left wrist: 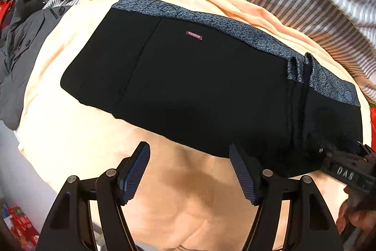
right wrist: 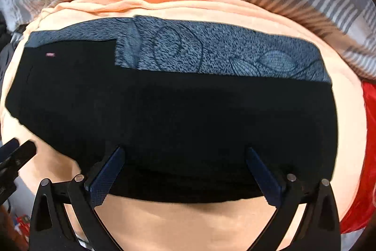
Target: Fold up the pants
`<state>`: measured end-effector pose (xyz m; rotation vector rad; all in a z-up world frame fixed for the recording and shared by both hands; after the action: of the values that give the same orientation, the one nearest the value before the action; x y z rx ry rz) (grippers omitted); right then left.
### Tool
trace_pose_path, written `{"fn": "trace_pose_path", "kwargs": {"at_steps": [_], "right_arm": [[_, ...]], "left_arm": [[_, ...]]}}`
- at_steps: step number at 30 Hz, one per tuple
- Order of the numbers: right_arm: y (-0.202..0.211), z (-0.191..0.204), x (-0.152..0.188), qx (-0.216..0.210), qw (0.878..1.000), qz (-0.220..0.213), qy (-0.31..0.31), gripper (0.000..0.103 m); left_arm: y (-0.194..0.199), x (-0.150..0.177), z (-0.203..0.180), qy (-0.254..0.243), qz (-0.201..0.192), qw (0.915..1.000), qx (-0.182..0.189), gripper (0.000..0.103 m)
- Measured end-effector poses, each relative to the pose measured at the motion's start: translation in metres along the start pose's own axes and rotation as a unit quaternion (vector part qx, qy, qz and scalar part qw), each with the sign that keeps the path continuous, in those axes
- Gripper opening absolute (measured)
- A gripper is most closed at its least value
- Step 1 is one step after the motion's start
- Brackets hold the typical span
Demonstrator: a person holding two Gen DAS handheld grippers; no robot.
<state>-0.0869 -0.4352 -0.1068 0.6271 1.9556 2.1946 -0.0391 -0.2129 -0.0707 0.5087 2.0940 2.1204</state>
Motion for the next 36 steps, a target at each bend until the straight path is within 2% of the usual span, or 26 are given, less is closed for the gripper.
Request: {"fn": "trace_pose_path", "kwargs": {"at_steps": [8,19,22,25,27,28,30,31,32,33,34,36], "right_arm": [[-0.001,-0.012,0.003,-0.018,1.000,-0.004,-0.007,0.103],[-0.005,-0.007,-0.001,-0.009,1.000,0.007,-0.007,0.103],[0.000,-0.005,-0.003,-0.013,1.000,0.012,-0.007,0.103],[0.016,-0.004,-0.004,-0.025,0.999,-0.020,-0.013,0.103],[0.027,0.001,-0.001,-0.037,0.999,-0.039,-0.009,0.102],[0.029,0.003,-0.001,-0.042,0.998,-0.041,-0.005,0.099],[0.033,0.013,0.001,-0.064,0.997,-0.042,0.013,0.085],[0.033,0.016,0.001,-0.068,0.997,-0.039,0.017,0.068],[0.031,0.020,0.000,-0.077,0.996,-0.032,0.023,0.044],[0.028,0.023,0.000,-0.087,0.996,-0.023,0.025,0.035],[0.026,0.024,-0.002,-0.095,0.995,-0.015,0.025,0.030],[0.021,0.027,-0.001,-0.091,0.995,-0.008,0.026,0.030]], "left_arm": [[-0.009,0.001,0.020,0.018,0.011,0.9998,0.005,0.071],[-0.012,-0.002,0.039,0.035,0.011,0.9991,0.021,0.071],[-0.012,-0.002,0.046,0.047,0.009,0.9977,0.047,0.071],[-0.011,-0.003,0.062,0.077,0.006,0.9924,0.096,0.071],[-0.010,-0.004,0.071,0.092,0.002,0.9893,0.113,0.071],[-0.010,-0.005,0.077,0.099,0.000,0.9878,0.121,0.071],[-0.011,-0.007,0.084,0.108,-0.001,0.9857,0.129,0.071],[-0.011,-0.009,0.089,0.114,0.000,0.9843,0.134,0.071],[-0.012,-0.010,0.092,0.119,0.000,0.9833,0.138,0.071],[-0.012,-0.012,0.095,0.126,0.000,0.9814,0.145,0.071],[-0.013,-0.012,0.095,0.131,0.000,0.9801,0.149,0.071],[-0.014,-0.014,0.101,0.140,-0.002,0.9774,0.158,0.071]]}}
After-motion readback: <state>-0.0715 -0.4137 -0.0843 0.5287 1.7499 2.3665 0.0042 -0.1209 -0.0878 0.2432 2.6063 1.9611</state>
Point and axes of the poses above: each gripper's, at about its wrist camera, not at the fingertips, and y roughly against the way its jaws point, z to its left, x to its underside, the point moved 5 cm from there along -y, roughly the way its jaws point, and after that the axes turned 15 degrees about z, right-handed, at the moved point
